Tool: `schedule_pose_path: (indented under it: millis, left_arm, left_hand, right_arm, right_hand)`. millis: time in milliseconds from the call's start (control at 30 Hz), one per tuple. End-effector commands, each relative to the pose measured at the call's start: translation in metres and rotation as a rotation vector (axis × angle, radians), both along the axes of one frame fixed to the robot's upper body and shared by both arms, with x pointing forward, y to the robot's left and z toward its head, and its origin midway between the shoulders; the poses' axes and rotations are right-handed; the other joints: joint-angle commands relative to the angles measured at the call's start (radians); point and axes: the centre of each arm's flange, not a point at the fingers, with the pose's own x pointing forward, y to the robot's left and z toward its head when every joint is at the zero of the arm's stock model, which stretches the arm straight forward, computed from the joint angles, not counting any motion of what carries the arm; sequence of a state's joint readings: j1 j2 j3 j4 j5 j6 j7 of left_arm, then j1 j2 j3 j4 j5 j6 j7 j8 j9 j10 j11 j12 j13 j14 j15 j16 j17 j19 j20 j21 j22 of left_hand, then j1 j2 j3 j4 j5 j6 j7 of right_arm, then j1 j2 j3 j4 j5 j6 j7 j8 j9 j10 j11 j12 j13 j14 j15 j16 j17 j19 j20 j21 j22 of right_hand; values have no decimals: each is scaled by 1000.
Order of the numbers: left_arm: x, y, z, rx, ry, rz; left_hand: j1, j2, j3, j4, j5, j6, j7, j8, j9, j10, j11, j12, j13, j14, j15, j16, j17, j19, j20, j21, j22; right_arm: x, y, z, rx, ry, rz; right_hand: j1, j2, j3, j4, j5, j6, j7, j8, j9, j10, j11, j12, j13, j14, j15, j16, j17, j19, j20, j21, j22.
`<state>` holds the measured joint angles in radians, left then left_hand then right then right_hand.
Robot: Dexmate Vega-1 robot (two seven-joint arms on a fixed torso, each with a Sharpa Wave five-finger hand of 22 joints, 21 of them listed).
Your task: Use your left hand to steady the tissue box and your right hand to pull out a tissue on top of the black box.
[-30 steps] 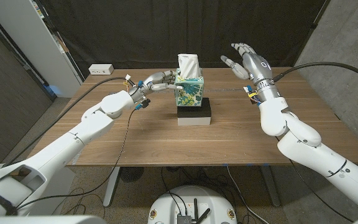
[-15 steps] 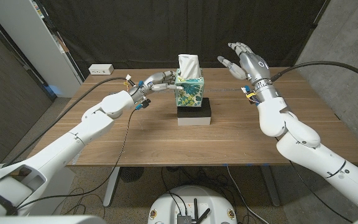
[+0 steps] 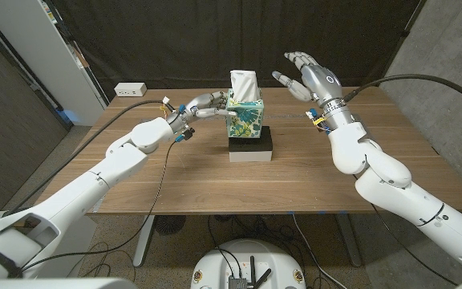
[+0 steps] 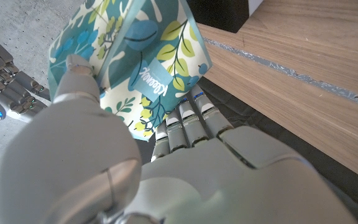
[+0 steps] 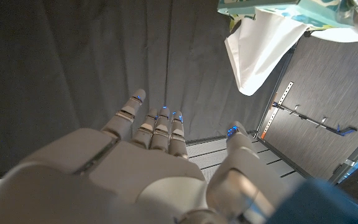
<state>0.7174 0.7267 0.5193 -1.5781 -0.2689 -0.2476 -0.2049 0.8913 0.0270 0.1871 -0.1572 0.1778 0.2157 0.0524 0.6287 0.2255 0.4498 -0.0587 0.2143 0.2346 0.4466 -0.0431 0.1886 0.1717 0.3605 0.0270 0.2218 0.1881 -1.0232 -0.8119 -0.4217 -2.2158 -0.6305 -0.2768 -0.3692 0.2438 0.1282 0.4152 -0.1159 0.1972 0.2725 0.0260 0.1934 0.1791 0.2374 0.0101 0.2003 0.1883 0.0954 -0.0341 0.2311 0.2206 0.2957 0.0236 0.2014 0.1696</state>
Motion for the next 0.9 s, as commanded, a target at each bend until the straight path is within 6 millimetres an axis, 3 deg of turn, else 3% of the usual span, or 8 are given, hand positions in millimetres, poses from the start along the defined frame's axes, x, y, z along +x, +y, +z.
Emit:
schedule_pose_path:
  millis: [33,567,900]
  left_arm:
    - [0,0,-2,0,5,-1]
    - [-1,-1,-4,-2,9,1]
    - [-3,-1,-4,-1,11,5]
  left_hand:
    - [1,10,9,0,6,28,32,6,3,2,-6,-2,3,-3,-28,-3,1,0,-7,0,4]
    - [0,10,10,0,5,27,34,6,3,0,-5,-3,3,-5,-28,-3,1,-2,-6,0,4]
    - [-2,10,11,1,5,25,33,6,3,0,-4,-3,3,-6,-26,-3,1,-2,-6,0,4]
  right_arm:
    - [-1,12,4,-46,-8,27]
    - [1,24,11,-101,14,91]
    - [3,31,18,-137,25,133]
  right_hand:
    - [-6,7,-3,0,5,3,-16,3,3,2,-8,-2,4,4,3,4,2,6,12,1,4]
    - [-1,8,-1,-6,6,5,-31,2,4,-8,-9,-6,4,3,9,2,2,8,8,1,4]
    - [18,8,7,-20,11,12,-39,4,4,-10,-15,-6,4,2,8,-1,-3,11,8,0,4]
